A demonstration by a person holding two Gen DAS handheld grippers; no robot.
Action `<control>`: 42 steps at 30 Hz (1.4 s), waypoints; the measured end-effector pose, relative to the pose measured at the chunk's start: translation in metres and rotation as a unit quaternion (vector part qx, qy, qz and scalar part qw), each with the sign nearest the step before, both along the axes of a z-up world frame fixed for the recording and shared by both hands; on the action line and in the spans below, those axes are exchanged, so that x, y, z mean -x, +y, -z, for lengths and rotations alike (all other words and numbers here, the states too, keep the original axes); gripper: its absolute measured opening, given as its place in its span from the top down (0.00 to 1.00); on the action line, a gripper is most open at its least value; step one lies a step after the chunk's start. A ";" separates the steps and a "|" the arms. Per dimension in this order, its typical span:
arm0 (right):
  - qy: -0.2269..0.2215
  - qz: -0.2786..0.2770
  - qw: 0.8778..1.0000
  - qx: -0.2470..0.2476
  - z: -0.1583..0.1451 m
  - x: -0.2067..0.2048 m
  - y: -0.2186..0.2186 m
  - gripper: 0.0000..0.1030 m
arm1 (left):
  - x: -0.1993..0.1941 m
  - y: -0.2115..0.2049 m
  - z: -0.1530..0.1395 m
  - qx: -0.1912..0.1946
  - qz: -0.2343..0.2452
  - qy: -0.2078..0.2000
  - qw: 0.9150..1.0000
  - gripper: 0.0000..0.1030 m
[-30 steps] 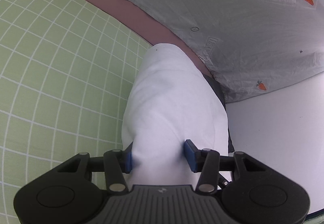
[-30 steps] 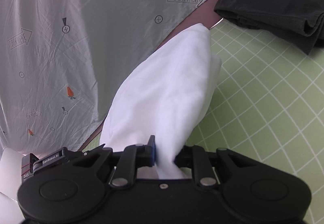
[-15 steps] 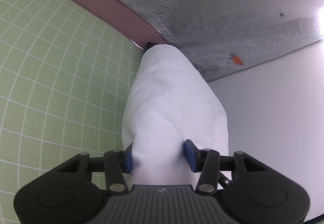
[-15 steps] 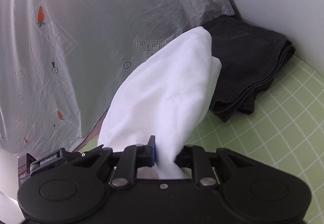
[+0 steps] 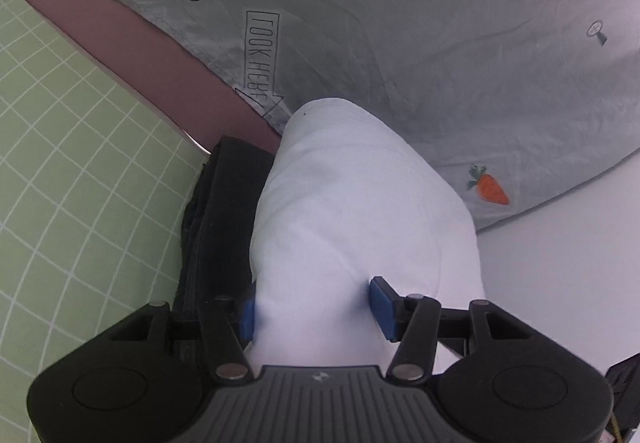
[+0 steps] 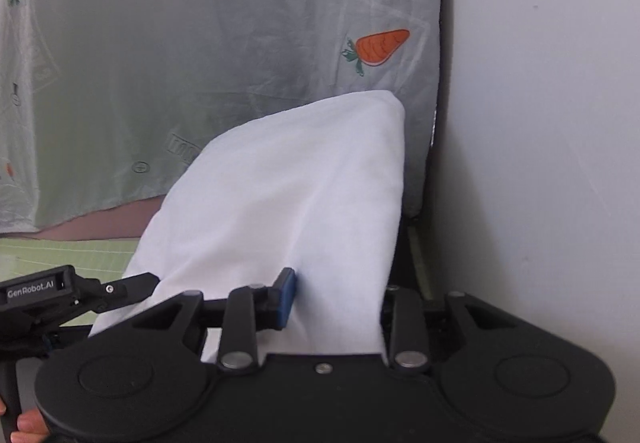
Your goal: Fold clothes
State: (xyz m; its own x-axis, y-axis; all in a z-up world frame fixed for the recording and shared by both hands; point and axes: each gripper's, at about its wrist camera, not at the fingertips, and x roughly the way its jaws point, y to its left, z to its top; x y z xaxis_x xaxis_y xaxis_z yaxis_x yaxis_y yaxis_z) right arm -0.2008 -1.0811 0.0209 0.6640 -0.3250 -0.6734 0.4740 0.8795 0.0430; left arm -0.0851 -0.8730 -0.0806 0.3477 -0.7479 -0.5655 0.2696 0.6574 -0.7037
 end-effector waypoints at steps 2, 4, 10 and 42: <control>0.022 0.006 0.999 0.050 0.010 -0.015 -0.005 0.57 | -0.007 -0.014 0.016 -0.044 -0.004 0.004 0.999 0.44; 0.014 -0.003 0.996 0.084 0.016 -0.015 0.007 0.55 | -0.008 -0.011 0.022 -0.033 0.002 0.004 0.999 0.42; -0.007 0.001 0.999 0.050 0.065 0.030 0.043 0.46 | 0.007 0.007 0.008 -0.085 0.018 -0.057 0.995 0.41; -0.009 0.119 0.993 0.026 0.047 0.279 0.279 0.00 | 0.237 0.231 -0.041 -0.198 0.170 -0.250 0.933 0.00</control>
